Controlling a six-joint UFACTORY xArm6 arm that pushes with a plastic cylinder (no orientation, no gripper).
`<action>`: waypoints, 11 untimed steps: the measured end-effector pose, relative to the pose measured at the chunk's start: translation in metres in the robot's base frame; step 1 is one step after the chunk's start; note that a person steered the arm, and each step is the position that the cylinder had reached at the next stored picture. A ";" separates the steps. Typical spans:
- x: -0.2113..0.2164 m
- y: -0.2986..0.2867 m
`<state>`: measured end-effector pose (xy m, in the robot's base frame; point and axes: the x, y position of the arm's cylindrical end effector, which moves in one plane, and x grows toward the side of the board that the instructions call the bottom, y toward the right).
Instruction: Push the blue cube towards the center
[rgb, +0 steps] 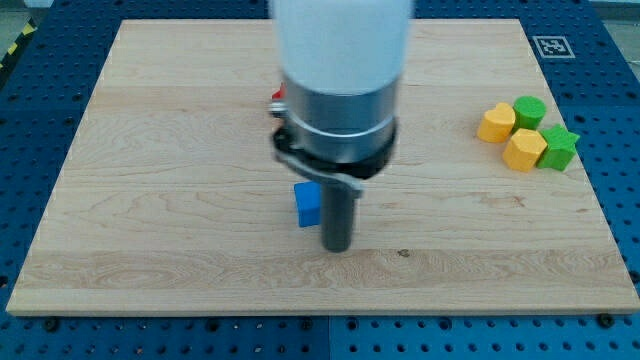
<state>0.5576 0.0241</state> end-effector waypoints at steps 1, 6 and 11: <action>-0.013 0.003; -0.022 -0.036; -0.086 -0.080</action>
